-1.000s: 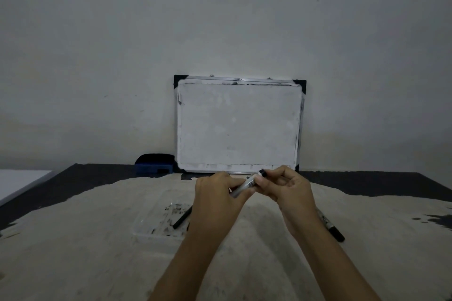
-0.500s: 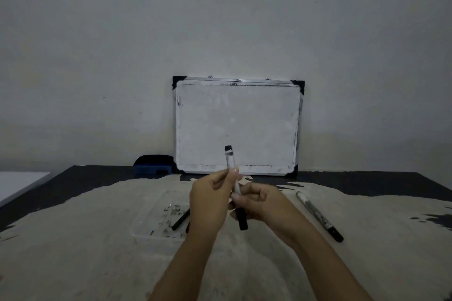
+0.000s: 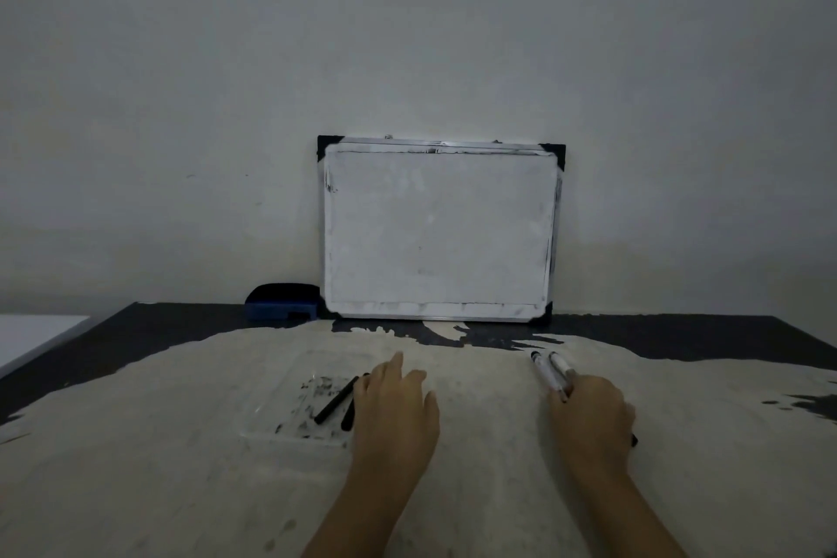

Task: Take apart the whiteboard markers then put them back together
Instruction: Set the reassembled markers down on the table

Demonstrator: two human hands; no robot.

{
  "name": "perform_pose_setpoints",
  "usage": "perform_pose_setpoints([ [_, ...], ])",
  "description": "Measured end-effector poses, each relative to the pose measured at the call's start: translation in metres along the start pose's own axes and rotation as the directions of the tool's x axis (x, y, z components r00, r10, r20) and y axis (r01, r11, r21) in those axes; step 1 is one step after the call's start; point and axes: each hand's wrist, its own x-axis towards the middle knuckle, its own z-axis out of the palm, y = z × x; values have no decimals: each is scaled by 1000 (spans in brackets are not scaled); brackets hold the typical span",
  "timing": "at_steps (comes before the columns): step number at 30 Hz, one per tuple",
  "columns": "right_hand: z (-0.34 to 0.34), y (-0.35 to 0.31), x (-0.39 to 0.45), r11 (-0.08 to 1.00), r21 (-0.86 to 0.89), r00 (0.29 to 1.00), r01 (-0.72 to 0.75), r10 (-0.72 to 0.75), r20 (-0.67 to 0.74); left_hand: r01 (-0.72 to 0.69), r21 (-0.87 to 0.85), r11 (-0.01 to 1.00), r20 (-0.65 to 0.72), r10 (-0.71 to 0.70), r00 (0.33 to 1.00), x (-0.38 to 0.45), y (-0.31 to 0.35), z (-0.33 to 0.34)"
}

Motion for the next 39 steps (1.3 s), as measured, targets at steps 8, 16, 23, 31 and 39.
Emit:
perform_pose_setpoints([
  [8,8,13,-1,956,-287,993,-54,21,-115,172,163,972,34,-179,983,5,1,-13],
  [16,12,7,-1,996,-73,999,45,-46,-12,152,221,963,116,-181,977,8,-6,-18],
  [23,19,-6,-12,994,44,995,100,-99,-10,128,19,992,109,-129,986,8,-2,-4],
  [31,20,-8,-14,991,3,991,136,-136,-9,119,-10,993,69,-118,991,14,-4,6],
  [39,20,-11,-16,976,-80,977,204,-208,-49,30,32,999,-46,-29,999,8,-4,4],
])
